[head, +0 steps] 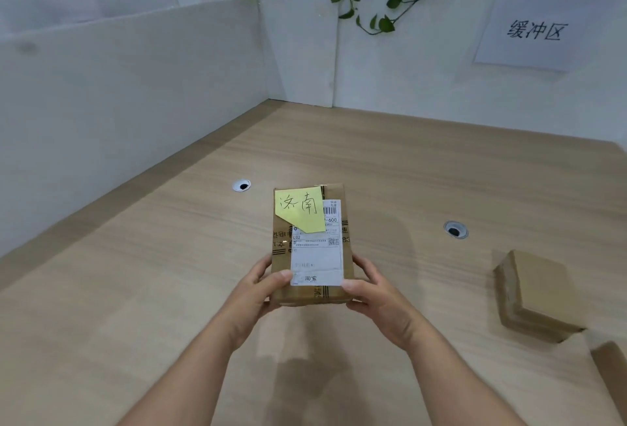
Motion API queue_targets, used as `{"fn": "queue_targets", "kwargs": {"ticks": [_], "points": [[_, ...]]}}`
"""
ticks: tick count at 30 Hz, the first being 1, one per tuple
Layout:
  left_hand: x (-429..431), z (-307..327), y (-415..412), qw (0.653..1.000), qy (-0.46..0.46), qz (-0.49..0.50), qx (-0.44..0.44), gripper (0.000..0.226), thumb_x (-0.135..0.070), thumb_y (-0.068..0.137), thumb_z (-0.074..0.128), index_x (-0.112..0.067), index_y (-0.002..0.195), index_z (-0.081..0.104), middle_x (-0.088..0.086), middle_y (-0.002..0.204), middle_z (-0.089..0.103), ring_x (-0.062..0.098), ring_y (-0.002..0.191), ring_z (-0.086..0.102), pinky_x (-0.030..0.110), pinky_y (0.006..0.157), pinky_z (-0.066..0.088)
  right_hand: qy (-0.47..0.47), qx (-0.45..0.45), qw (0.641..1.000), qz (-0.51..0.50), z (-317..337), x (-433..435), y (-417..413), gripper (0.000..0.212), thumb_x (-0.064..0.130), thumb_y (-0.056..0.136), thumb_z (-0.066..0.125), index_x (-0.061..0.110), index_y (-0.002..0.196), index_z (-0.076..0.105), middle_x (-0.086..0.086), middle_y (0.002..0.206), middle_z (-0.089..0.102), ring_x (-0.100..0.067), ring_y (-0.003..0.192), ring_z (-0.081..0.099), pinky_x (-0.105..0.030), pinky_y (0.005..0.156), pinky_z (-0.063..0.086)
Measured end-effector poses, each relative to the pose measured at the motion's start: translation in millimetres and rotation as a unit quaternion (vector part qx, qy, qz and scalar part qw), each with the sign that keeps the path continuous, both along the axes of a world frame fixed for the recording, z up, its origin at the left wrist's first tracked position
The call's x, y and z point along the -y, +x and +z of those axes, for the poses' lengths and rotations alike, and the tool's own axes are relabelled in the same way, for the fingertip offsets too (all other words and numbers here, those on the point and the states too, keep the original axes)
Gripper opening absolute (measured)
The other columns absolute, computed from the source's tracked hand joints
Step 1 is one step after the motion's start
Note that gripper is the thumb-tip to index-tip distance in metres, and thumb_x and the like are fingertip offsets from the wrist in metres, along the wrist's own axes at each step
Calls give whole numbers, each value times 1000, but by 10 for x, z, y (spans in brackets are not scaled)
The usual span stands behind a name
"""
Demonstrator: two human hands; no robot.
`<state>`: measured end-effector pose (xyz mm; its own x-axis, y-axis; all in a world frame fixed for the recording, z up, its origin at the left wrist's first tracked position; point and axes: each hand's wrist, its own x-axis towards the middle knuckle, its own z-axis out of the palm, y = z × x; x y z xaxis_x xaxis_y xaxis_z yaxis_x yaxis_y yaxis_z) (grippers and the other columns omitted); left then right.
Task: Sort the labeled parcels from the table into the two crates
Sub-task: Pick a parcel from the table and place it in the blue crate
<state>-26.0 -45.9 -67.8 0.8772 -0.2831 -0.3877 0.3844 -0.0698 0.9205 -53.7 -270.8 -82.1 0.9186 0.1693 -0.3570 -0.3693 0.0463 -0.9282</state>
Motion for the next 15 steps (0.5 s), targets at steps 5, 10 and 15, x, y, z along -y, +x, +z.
{"fn": "queue_targets", "kwargs": {"ticks": [5, 10, 15], "points": [[-245, 257, -421, 997, 14, 52, 50, 58, -37, 69, 65, -30, 126, 55, -6, 113, 70, 12, 100, 67, 30, 90, 52, 34, 71, 997, 16, 182, -280, -150, 80, 36, 52, 74, 32, 128, 48, -6, 105, 75, -17, 94, 71, -20, 76, 54], [-478, 425, -915, 988, 56, 115, 91, 63, -40, 72, 65, -33, 133, 48, -7, 119, 66, 10, 103, 66, 23, 87, 53, 51, 94, 992, 69, 252, -522, -287, 85, 36, 50, 75, 28, 130, 47, -10, 103, 75, -21, 91, 71, -25, 81, 54], [-788, 470, -1523, 963, 149, 198, 104, 84, -54, 72, 66, -33, 147, 32, -5, 141, 46, 5, 124, 49, 35, 108, 39, 55, 100, 984, 136, 250, -824, -457, 87, 36, 49, 73, 29, 131, 46, -10, 102, 75, -22, 90, 71, -26, 78, 56]]}}
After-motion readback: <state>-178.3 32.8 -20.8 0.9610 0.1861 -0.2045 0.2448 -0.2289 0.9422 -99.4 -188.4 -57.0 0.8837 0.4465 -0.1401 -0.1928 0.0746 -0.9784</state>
